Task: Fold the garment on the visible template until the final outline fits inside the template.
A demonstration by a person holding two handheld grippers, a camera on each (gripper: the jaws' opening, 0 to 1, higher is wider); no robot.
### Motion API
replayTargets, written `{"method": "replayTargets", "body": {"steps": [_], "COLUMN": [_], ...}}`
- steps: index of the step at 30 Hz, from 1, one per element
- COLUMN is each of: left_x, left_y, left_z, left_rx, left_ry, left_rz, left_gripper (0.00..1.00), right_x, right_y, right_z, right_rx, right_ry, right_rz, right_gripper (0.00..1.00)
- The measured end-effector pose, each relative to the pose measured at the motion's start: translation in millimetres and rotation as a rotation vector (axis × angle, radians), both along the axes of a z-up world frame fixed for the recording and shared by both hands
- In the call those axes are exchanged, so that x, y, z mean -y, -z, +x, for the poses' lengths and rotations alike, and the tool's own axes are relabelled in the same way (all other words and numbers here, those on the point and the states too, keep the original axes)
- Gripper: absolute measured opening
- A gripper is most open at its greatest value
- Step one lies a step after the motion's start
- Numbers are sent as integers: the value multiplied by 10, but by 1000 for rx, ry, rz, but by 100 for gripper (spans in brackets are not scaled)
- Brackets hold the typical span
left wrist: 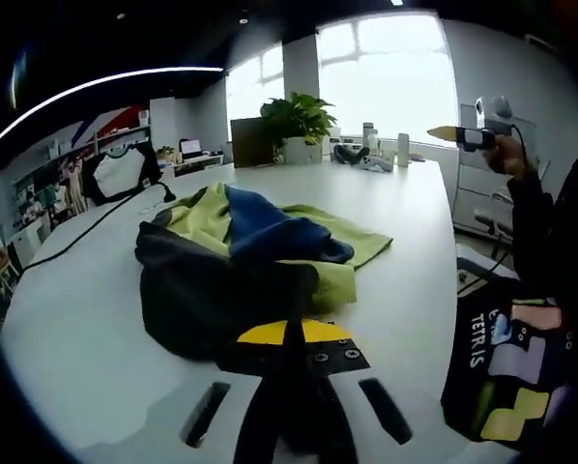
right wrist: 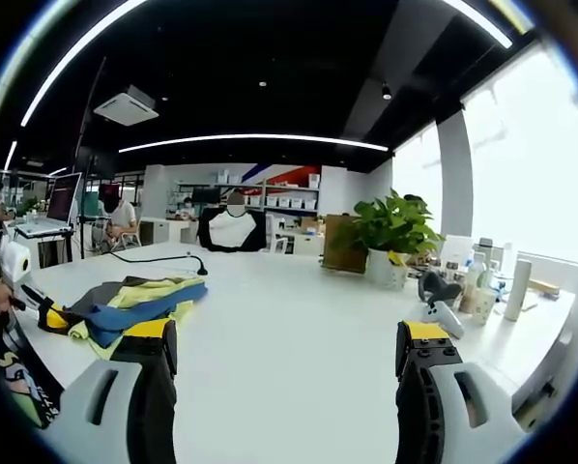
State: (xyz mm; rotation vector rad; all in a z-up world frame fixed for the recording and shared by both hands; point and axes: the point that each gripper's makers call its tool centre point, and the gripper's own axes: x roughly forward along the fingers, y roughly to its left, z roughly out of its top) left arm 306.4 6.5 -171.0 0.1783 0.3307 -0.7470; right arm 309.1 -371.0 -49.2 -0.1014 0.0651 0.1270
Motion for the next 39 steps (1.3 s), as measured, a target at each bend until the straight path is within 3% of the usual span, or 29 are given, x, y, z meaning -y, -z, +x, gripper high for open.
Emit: {"method": "replayTargets", "body": {"steps": [2, 8, 11, 15, 20, 24, 33, 37, 39], "left_x": [0, -148, -163, -224, -268, -328, -502, -610, -673], "left_y": [-99, -322, -409, -467, -624, -659, -871, -926, -945], "left_z": [-8, 68, 42, 32, 10, 26, 31, 54, 67], "left_rx": [4, 65, 36, 59, 86, 111, 157, 169, 170], "left_ry": [-10, -95, -100, -114, -118, -145, -195, -220, -236], "left_rz": [-52, -110, -183, -174, -240, -231, -284, -291, -296], "left_gripper": [1, 1, 1, 1, 1, 1, 1, 2, 2], "right_x": [-6, -47, -64, -104, -163, -262, -371, -431, -469], "right_y": [7, 26, 31, -26, -46, -103, -104, -94, -105], "right_z": [10, 30, 32, 36, 23, 30, 42, 60, 66], "right_rx": [-2, -9, -11, 23, 33, 69, 76, 74, 79], "right_ry": [-2, -15, -21, -32, -42, -77, -97, -116, -127], "right_rz": [-1, -5, -12, -2, -18, -6, -56, -46, 3], "right_gripper": [97, 97, 98, 99, 99, 99, 99, 99, 97]}}
